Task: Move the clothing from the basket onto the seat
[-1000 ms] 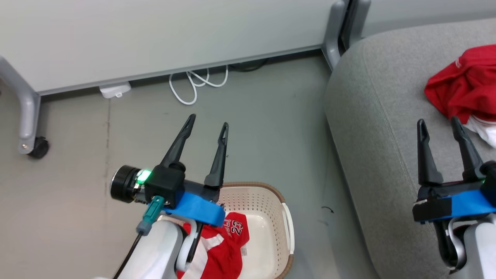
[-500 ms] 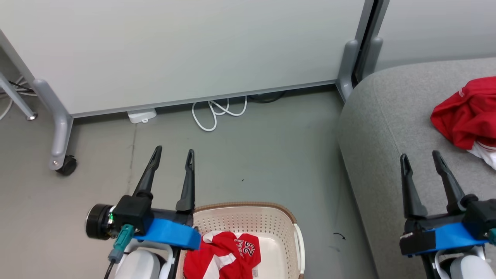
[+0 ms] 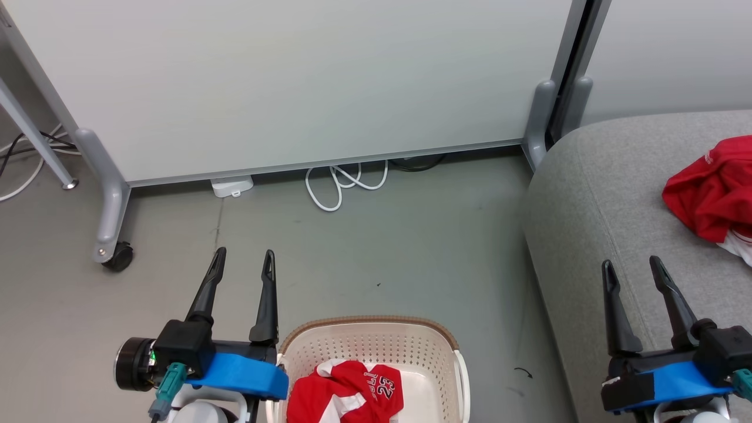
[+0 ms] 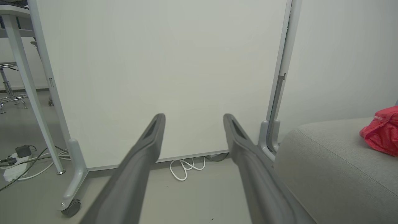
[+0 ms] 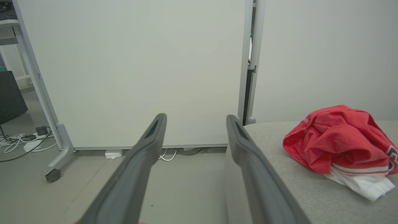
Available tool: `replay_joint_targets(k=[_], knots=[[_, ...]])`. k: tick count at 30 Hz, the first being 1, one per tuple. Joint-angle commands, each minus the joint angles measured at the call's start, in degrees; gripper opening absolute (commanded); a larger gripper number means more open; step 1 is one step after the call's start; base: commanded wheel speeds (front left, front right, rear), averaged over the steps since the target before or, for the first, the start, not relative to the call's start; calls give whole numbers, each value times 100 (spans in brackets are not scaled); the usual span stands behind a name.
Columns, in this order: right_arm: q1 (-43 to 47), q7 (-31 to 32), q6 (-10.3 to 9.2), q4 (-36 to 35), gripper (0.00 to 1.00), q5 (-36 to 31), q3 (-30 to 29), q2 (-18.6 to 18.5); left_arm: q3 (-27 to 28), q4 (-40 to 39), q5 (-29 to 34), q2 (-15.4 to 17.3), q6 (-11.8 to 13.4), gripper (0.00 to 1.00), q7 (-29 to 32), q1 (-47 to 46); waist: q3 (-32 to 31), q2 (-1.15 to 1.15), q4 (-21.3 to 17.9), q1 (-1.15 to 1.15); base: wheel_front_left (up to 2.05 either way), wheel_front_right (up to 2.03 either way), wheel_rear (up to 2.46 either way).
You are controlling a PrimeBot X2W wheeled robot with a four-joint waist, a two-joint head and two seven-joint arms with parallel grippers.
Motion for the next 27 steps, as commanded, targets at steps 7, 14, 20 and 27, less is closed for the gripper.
replay_joint_targets(k=[7,14,20,27], knots=[[185,-3,3,-12,100,-50,-48,86,139,12,81,-51,-90,100,-25,105,-89,0,60,0,0,0,0],[218,-3,3,-6,100,-50,-37,122,192,22,116,-86,-142,100,-25,129,-107,0,77,0,0,0,0],[239,-3,3,12,100,-39,-56,136,214,35,122,-97,-166,100,-25,134,-107,0,104,0,0,0,0],[245,-3,3,29,100,-38,-57,144,224,23,138,-105,-183,100,-25,147,-111,0,122,0,0,0,0]])
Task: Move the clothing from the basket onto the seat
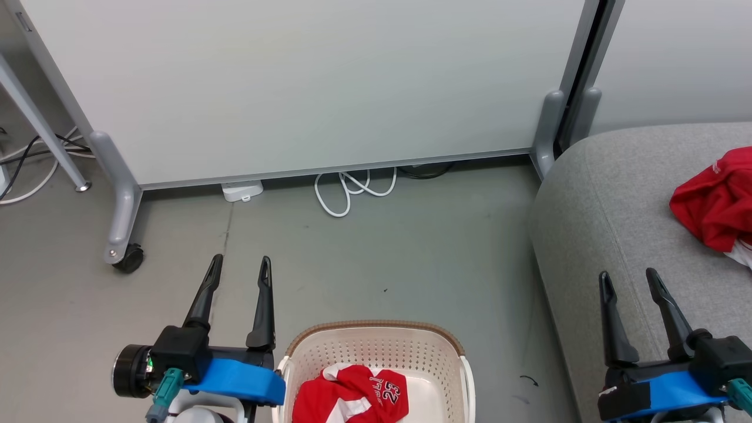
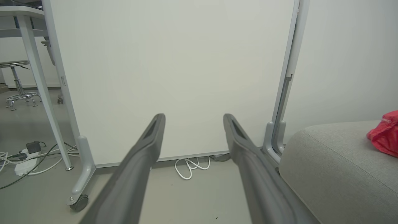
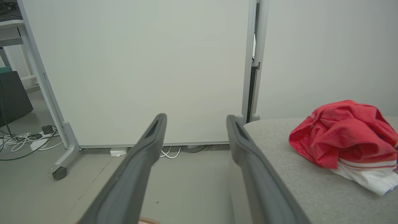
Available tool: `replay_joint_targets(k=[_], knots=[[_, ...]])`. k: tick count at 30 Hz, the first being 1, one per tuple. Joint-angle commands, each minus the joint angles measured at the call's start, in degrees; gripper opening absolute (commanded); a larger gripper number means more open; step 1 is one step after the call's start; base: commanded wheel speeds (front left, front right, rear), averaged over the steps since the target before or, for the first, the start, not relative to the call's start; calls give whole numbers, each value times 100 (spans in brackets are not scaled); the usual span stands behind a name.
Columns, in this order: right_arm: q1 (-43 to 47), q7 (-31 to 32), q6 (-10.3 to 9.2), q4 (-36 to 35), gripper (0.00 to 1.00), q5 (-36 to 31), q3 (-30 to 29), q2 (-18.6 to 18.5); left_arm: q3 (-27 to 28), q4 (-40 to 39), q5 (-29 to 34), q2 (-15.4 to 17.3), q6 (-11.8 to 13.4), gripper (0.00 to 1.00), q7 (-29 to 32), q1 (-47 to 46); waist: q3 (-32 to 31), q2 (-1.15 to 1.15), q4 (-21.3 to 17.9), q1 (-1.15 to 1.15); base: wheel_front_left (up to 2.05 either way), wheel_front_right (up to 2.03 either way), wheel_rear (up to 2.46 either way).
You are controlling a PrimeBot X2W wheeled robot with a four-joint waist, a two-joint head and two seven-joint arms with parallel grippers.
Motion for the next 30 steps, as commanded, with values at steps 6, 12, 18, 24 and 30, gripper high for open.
replay_joint_targets(k=[6,12,18,24,30], knots=[[90,-3,3,14,100,4,-28,22,27,-11,19,-8,-30,100,-25,32,-7,0,-1,0,0,0,0],[34,-3,3,6,100,15,-35,25,-160,82,129,-9,-132,100,-25,-183,44,0,-13,0,0,0,0],[-149,-3,3,-12,100,39,26,-46,-624,455,339,5,-283,100,-22,-692,214,0,-108,0,0,0,0],[-427,-3,3,-91,100,93,141,-174,-1180,1060,473,99,-365,100,-22,-1399,593,0,-330,0,0,0,0],[-805,-3,3,-200,100,202,178,-300,-1789,1977,530,195,-373,100,-22,-2203,1211,0,-554,0,0,0,0]])
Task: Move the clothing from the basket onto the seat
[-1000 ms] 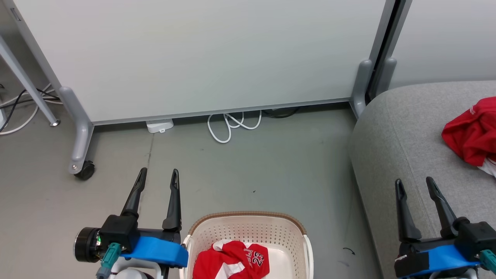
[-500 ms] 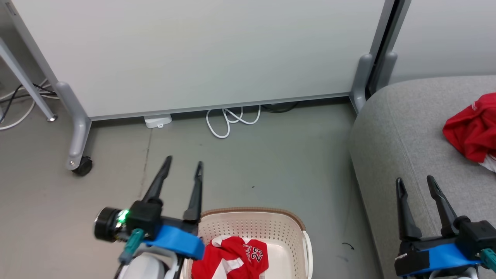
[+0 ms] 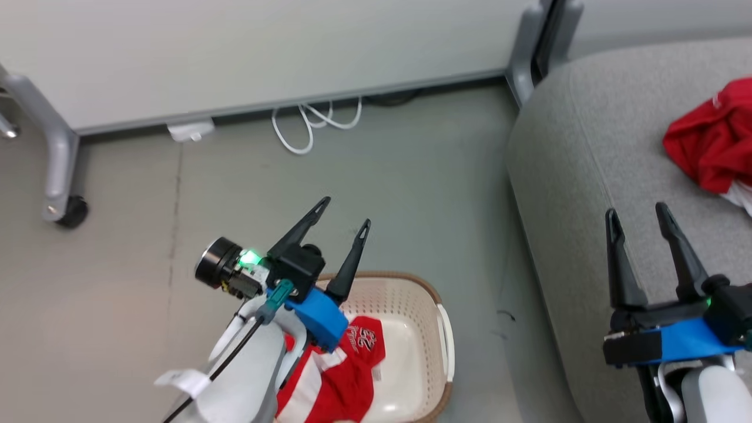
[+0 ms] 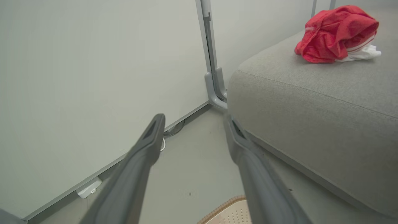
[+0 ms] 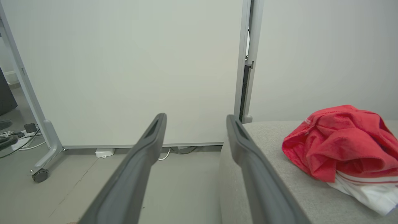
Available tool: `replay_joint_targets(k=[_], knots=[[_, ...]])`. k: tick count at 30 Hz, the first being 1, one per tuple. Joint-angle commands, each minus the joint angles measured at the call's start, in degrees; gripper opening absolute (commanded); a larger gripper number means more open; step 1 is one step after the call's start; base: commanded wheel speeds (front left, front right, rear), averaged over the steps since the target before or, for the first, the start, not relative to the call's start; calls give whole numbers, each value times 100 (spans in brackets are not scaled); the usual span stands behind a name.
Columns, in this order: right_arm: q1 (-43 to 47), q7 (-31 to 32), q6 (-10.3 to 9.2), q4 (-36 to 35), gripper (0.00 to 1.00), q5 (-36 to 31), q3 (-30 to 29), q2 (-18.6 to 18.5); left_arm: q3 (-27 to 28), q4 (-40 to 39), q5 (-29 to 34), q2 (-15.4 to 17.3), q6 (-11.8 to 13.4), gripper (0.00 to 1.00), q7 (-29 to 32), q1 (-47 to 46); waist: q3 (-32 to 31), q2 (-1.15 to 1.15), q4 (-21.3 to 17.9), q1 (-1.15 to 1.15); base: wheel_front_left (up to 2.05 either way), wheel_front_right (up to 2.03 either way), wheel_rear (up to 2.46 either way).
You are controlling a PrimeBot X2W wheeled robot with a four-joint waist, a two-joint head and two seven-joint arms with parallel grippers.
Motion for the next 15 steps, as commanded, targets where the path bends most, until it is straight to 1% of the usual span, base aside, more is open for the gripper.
replay_joint_targets(k=[1,7,12,15], knots=[[-114,-3,3,-32,100,59,8,-34,-86,112,-15,26,2,100,-16,-177,323,0,-176,-1,0,0,0],[-468,-3,3,-132,100,132,107,-113,-989,1186,33,201,0,100,-16,-959,963,0,-394,-1,0,0,0],[-764,-3,3,-231,100,184,201,-219,-1612,2051,-70,182,-1,100,-4,-1480,1460,0,-494,-1,0,0,0],[-983,-3,3,-278,100,226,283,-285,-1963,2556,-109,162,-1,100,137,-1769,1761,0,-549,-1,0,0,0]])
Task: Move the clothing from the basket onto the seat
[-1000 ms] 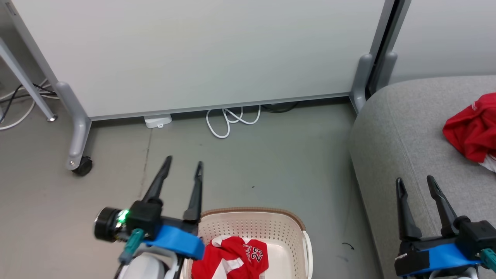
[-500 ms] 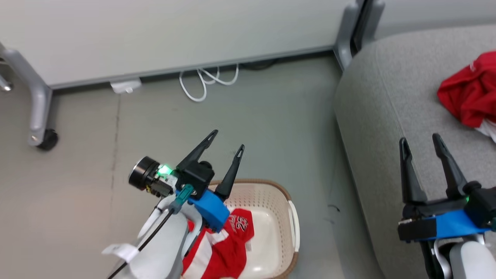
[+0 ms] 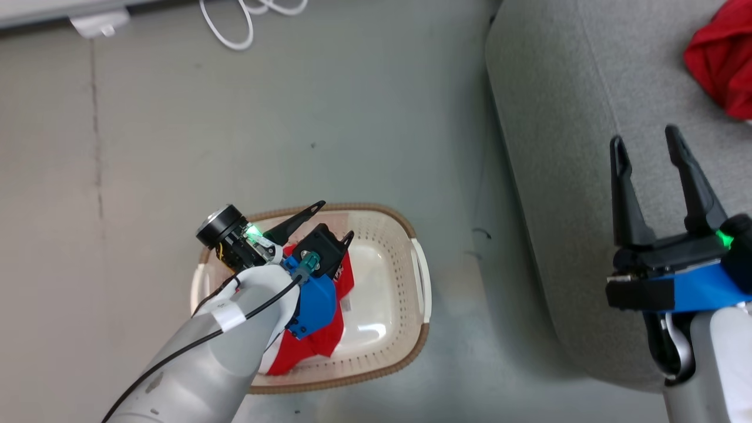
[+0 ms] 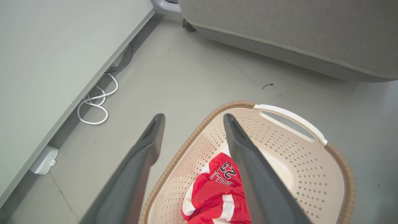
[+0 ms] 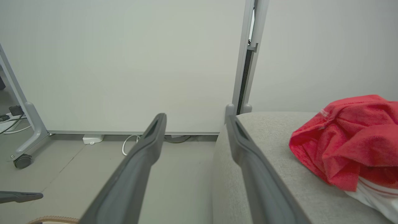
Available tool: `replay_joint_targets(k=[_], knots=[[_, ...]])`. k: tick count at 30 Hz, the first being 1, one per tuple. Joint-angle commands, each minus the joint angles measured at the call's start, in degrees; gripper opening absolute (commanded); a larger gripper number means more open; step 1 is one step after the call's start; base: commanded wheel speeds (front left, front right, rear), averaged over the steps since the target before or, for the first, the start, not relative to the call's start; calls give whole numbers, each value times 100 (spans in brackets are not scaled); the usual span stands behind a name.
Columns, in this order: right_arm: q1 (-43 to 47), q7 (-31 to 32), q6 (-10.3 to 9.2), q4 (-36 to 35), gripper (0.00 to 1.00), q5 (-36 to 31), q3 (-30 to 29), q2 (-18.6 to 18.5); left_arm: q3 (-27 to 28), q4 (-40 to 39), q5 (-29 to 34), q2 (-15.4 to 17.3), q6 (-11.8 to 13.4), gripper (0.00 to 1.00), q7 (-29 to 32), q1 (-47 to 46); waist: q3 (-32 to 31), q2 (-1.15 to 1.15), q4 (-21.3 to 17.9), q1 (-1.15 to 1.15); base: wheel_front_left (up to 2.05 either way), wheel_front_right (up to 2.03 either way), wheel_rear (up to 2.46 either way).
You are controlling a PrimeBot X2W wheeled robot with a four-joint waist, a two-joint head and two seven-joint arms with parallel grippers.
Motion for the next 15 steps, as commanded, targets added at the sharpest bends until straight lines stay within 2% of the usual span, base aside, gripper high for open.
replay_joint_targets(k=[1,10,15], knots=[[-152,-3,3,-29,100,38,34,-45,-109,105,-37,-7,0,100,20,-155,346,0,-125,-2,0,0,0],[-578,-3,3,-172,100,84,246,-131,-1224,1092,-288,-85,1,100,696,-612,998,0,-257,-2,0,0,0],[-704,-3,3,-236,100,130,245,-189,-1718,1295,-496,30,0,100,1163,-788,1353,0,-328,-2,0,0,0]])
